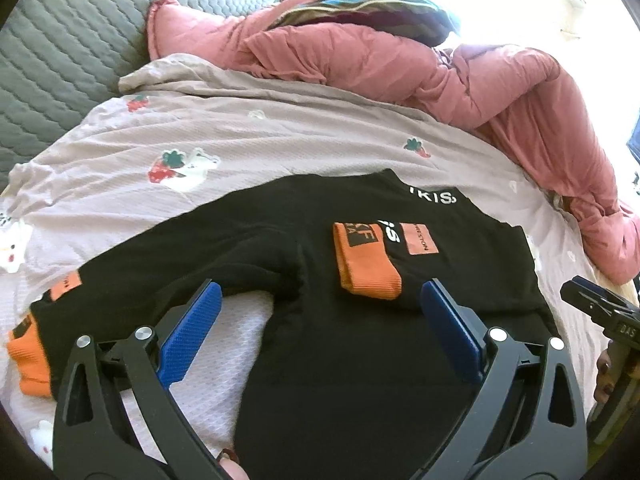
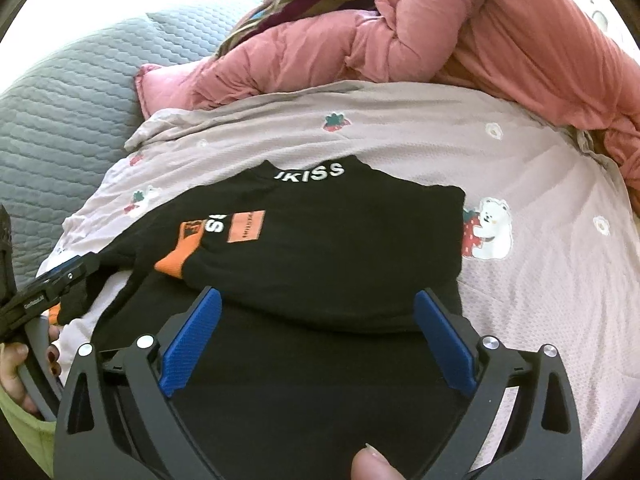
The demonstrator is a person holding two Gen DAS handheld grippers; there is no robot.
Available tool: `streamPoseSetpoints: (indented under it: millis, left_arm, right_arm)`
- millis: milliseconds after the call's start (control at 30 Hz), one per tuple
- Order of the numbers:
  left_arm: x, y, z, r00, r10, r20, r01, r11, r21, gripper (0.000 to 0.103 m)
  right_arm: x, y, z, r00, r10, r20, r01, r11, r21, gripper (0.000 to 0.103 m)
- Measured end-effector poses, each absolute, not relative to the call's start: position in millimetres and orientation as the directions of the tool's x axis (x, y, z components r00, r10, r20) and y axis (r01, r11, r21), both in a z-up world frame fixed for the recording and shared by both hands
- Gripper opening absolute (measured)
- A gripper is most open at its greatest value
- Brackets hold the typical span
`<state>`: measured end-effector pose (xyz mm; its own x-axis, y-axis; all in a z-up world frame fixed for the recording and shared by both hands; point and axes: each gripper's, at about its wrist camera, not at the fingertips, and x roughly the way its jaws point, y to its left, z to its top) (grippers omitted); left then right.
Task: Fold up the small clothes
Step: 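Move the left gripper to the other sleeve's orange cuff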
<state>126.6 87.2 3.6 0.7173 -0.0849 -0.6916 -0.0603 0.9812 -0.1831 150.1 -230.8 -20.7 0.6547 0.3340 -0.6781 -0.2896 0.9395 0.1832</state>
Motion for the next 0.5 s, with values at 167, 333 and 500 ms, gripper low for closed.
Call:
streamPoseSetpoints:
  millis: [167,333,500]
  left_arm:
    - [116,96,12,0.733,-0.058,-0.678,-0.079,0.983,-0.168,0.093]
    - [108,104,18,0.747,-0.03,-0.664,-0.095,0.984,-0.153,0.093]
    - [100,115,21,0.754,-0.017,-0.657,-0.113,0.981,-0.155,0.093]
  right_arm:
    - [143,-217,-14,0.656,0.357,-0.664,-0.318,0.93,0.185,0.098]
    - [137,-198,-10,0.65,0.371,-0.663,-0.354,0.92,0.169,0.098]
    - [133,-182,-6,0.646,0.383,-0.66,-0.381,0.911,0.156,0.098]
